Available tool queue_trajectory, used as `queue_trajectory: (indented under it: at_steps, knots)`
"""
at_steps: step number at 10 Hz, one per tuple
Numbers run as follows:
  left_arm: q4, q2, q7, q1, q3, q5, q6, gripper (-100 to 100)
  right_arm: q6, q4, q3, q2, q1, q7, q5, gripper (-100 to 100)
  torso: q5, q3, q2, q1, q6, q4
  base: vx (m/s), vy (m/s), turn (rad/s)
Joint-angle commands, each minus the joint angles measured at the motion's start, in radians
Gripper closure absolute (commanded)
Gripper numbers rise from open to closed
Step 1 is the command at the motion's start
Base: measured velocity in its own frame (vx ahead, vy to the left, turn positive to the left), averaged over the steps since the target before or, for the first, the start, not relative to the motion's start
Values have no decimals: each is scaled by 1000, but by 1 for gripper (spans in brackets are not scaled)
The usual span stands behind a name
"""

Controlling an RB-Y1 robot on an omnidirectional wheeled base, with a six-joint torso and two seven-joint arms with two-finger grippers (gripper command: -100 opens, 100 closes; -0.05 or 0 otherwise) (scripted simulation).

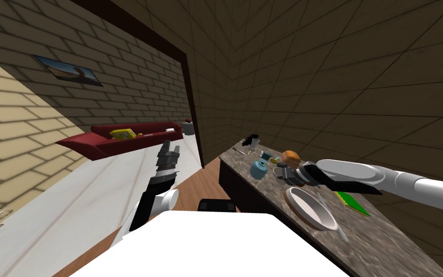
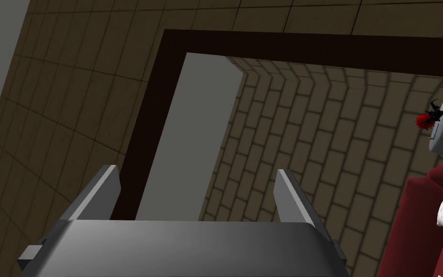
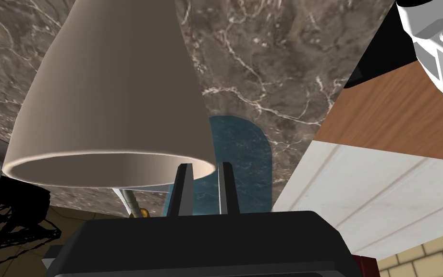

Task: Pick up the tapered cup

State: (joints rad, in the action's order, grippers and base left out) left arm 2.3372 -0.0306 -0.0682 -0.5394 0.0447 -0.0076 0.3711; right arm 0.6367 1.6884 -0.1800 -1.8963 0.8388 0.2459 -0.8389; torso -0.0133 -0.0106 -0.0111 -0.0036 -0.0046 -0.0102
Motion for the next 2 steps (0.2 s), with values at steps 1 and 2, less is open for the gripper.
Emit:
queue_trajectory:
  at_steps: [1,2]
  knots:
    - [0,0,0,0,0,0,0,0,0,0,0,0,0,0,0,100,0,0,0,0,0,0,19,5,-54]
    - [0,0,0,0,0,0,0,0,3,1,-2,0,0,2,-2,0,0,0,1,0,-1,0,0,0,0]
